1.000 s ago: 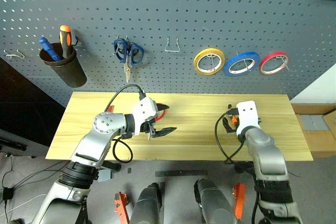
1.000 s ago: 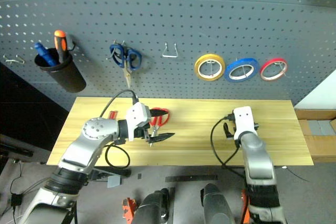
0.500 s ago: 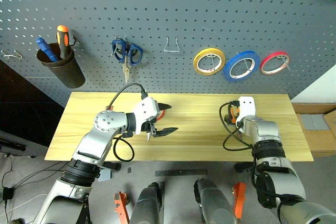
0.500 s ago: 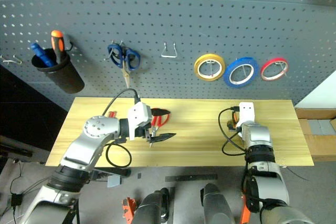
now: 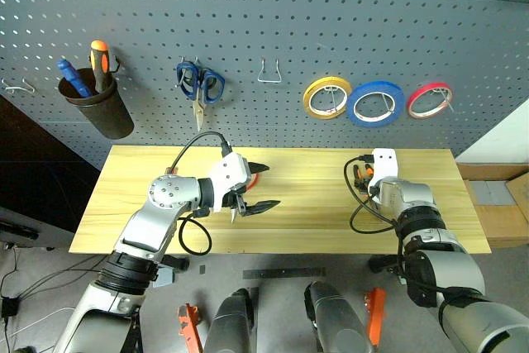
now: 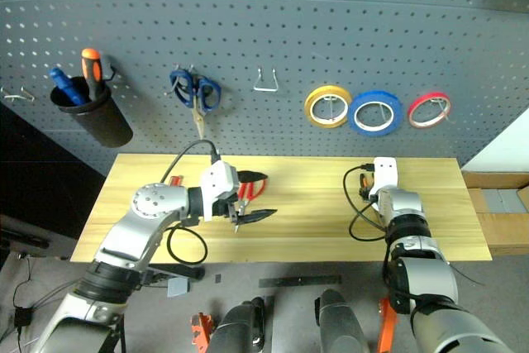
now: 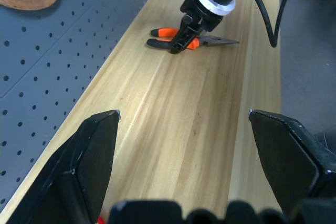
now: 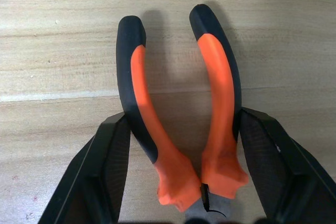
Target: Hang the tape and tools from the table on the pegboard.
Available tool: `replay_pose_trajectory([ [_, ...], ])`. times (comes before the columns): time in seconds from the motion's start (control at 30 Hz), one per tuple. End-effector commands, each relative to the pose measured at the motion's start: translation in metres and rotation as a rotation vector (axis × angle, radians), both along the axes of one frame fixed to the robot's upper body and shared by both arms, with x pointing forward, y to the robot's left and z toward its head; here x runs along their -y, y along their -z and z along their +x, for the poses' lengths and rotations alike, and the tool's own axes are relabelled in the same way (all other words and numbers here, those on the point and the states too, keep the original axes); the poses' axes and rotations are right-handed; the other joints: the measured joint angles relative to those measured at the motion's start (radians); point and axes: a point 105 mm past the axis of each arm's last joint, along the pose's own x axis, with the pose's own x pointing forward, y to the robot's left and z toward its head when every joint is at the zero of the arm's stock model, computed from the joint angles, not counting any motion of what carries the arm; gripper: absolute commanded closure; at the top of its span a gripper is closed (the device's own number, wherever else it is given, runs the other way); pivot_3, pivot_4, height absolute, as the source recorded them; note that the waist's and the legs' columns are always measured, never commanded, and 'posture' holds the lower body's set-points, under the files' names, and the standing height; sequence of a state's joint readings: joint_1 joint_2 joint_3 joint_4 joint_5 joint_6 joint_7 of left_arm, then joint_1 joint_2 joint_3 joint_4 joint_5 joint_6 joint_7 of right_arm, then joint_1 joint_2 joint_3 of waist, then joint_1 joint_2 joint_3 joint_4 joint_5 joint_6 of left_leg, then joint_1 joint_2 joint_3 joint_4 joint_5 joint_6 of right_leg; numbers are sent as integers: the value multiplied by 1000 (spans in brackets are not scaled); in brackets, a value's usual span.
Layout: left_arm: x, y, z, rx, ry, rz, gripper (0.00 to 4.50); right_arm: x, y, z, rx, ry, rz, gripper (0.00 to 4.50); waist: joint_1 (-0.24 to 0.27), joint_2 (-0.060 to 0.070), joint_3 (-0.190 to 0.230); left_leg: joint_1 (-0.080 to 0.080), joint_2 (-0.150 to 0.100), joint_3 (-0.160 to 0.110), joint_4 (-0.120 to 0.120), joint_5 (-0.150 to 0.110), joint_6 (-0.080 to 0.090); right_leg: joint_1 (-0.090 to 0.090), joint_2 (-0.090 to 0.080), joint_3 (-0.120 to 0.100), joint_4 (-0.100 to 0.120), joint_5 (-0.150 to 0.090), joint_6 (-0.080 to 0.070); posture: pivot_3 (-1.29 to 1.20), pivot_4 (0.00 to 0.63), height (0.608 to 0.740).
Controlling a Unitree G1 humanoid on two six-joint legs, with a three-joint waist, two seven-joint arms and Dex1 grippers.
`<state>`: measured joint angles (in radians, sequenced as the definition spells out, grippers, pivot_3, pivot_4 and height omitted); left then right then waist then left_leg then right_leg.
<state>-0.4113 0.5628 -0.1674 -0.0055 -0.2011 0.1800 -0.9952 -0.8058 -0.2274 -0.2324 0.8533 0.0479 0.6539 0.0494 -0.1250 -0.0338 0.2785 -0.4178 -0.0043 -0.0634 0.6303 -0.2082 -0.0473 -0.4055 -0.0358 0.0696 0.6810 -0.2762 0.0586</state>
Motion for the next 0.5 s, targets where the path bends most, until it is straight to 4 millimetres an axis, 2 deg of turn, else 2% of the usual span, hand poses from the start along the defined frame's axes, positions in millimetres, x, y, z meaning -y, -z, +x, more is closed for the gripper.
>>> replay_pose_trajectory([
  [0.03,-9,-16,-3,2,-30,-91,268,1,-25,6,107,20,21,1858,-2,0,0,0,0,0,0,0,0,0,0,0,0,0,0,-142,215,740],
  [0.1,-19,-17,-4,-10,-63,-120,268,-7,-48,5,193,-12,31,1858,-4,0,0,-1,0,0,0,0,0,-1,0,0,0,0,0,-138,218,740],
  [0.17,-30,-19,-7,-19,-91,-142,268,-21,-74,-5,278,-59,49,1858,-8,0,0,-3,2,-1,-1,0,0,-3,0,0,0,0,0,-134,221,740],
  [0.3,-47,-19,-11,-26,-159,-158,268,-55,-106,-44,376,-163,95,1858,-11,1,0,-7,3,-7,-1,0,0,-7,0,-1,0,0,0,-130,228,740],
  [0.4,-58,-25,-11,-13,-232,-210,268,-99,-132,-81,487,-312,181,1858,-10,1,0,-8,3,-10,0,0,0,-7,0,-3,0,0,0,-131,230,740],
  [0.5,-66,-35,-11,4,-286,-258,268,-130,-157,-104,578,-421,257,1858,-11,1,0,-8,3,-10,0,0,-1,-7,0,-4,1,0,0,-134,228,740],
])
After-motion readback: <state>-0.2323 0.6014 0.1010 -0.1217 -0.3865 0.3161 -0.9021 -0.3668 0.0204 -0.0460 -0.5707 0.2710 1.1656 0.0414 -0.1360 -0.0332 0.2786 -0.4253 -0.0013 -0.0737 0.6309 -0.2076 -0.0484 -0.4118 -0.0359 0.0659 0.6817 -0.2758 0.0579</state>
